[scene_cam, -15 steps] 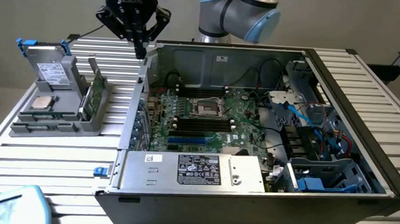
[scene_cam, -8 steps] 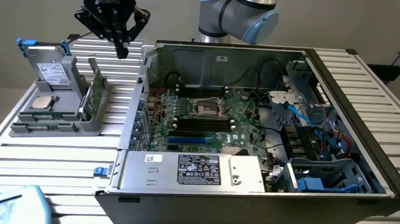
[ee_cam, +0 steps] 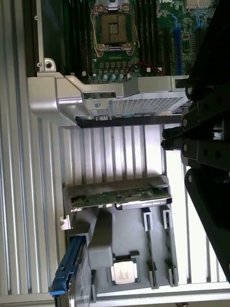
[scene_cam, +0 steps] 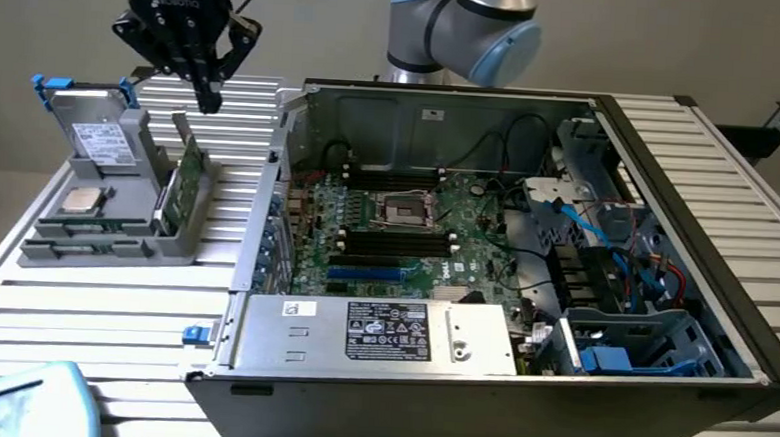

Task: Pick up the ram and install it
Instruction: 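Reach for the ram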

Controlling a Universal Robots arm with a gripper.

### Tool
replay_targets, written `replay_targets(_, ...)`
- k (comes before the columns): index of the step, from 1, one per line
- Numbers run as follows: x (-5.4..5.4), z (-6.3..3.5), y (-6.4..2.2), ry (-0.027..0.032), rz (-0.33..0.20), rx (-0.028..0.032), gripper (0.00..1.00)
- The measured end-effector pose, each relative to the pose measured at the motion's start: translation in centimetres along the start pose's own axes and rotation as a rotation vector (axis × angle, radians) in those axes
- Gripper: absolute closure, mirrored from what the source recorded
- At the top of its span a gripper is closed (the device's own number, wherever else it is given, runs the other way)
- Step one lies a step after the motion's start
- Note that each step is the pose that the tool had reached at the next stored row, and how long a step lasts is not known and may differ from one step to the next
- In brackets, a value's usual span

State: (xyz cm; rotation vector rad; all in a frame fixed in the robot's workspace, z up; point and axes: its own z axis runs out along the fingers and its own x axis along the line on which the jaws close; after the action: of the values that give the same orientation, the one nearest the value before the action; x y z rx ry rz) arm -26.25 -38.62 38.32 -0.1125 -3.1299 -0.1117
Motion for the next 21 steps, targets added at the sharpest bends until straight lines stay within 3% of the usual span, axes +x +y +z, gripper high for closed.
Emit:
replay_targets(6, 2.7, 0.16, -0.21, 0.0112, 0.0, -0.0113, 0.89)
replay_targets(15, 6.7, 0.26, -0.5, 0.0351, -0.001, -0.034, 0.89)
replay_targets(21, 9.0, 0.29, -0.67, 0.0401, -0.007, -0.0367, 0.89)
